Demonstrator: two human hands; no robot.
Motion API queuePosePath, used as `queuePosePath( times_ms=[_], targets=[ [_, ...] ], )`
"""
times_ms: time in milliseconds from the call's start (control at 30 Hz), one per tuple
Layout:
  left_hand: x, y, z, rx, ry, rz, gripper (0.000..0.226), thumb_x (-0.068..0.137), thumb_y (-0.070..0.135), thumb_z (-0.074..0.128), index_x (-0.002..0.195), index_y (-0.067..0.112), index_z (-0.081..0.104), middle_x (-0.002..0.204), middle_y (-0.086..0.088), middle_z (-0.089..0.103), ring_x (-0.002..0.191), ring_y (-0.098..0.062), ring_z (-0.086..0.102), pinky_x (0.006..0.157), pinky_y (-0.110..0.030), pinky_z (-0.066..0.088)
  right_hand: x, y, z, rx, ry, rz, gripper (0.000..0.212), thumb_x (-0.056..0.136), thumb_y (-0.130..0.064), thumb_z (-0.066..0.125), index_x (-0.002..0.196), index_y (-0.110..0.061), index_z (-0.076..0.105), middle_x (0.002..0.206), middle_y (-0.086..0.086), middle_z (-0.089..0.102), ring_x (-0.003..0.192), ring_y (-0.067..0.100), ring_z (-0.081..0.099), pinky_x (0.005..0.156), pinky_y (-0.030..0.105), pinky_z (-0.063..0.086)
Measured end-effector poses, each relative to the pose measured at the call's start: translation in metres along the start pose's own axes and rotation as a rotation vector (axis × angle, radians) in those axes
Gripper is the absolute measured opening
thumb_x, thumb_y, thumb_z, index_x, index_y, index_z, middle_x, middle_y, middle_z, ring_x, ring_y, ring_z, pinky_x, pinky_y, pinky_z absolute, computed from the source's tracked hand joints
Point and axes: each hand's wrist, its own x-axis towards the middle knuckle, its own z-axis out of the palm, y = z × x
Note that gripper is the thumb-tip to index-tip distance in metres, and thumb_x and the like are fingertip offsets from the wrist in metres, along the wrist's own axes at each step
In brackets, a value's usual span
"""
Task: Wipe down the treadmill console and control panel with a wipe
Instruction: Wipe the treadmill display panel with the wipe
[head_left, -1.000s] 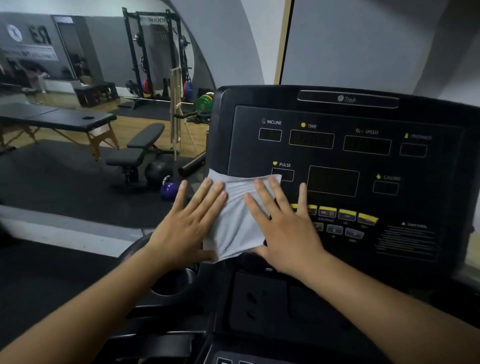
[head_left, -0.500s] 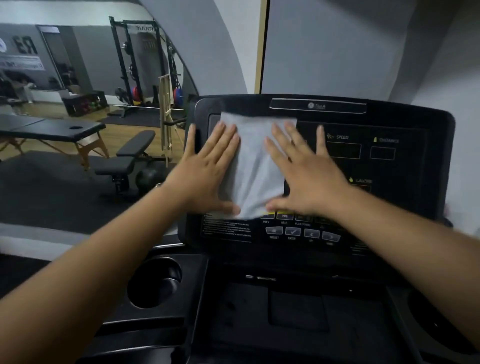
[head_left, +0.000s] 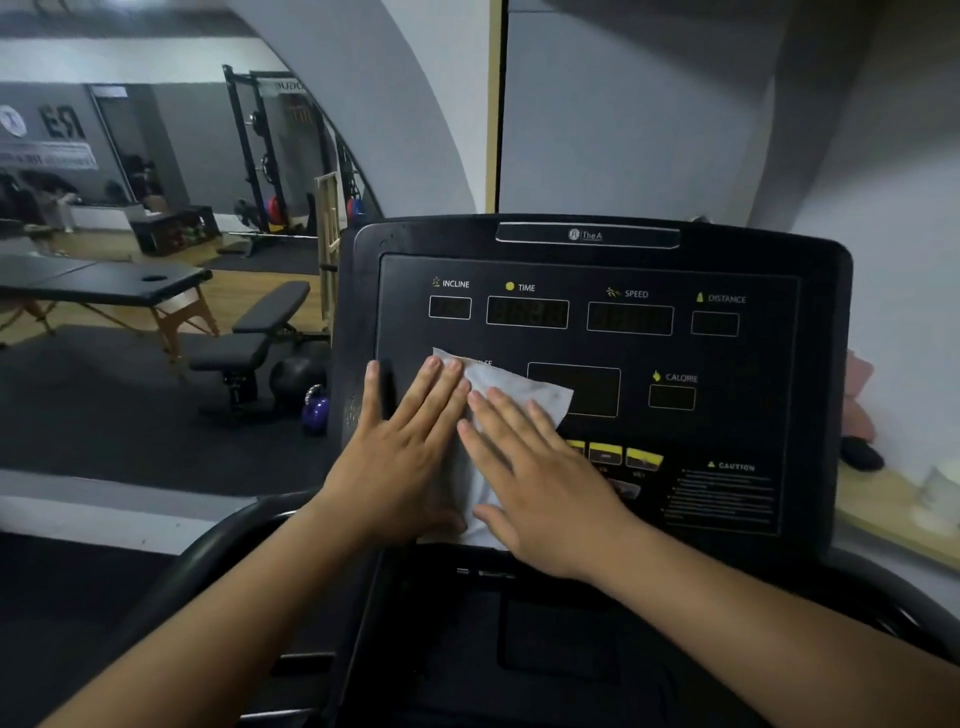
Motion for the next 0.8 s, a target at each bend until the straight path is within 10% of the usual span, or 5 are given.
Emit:
queuePosePath(
  times_ms=[333,533,800],
  targets=[
    [0.065,-0.019,-0.053,0.071,0.009,-0.097,0.141,0.063,0.094,0.038,0.15,0.002,-0.023,0.16,-0.016,-0.027,0.147,-0.031,-0.027,0.112,-0.072,-0.009,0.056,0.094,-0.028,-0.277,-0.118,-0.062,0.086,0.091,-0.069,0.017,0.156,-0.015,0.005,0.163,0.012,-0.003,0.15,0.031,-0.009,0.12,0.052,0.002],
    [0.079,-0.001,-0.053,-0.099,0.072,-0.017,0.135,0.073,0.083,0.052,0.151,0.001,-0.021,0.162,-0.015,-0.023,0.15,-0.027,-0.02,0.121,-0.057,-0.003,0.068,0.092,-0.046,-0.23,-0.067,-0.063,0.08,0.086,-0.056,0.033,0.143,0.0,0.04,0.156,0.022,0.029,0.149,0.035,0.01,0.119,0.054,0.014],
    [0.1,-0.007,-0.073,-0.248,0.124,0.027,0.117,0.077,0.053,0.059,0.155,0.005,-0.013,0.163,-0.015,-0.019,0.15,-0.027,-0.022,0.121,-0.056,-0.005,0.081,0.092,-0.032,-0.239,0.005,0.002,0.08,0.093,-0.057,0.012,0.155,-0.009,-0.001,0.161,0.022,-0.001,0.149,0.036,-0.01,0.121,0.051,0.0]
  ],
)
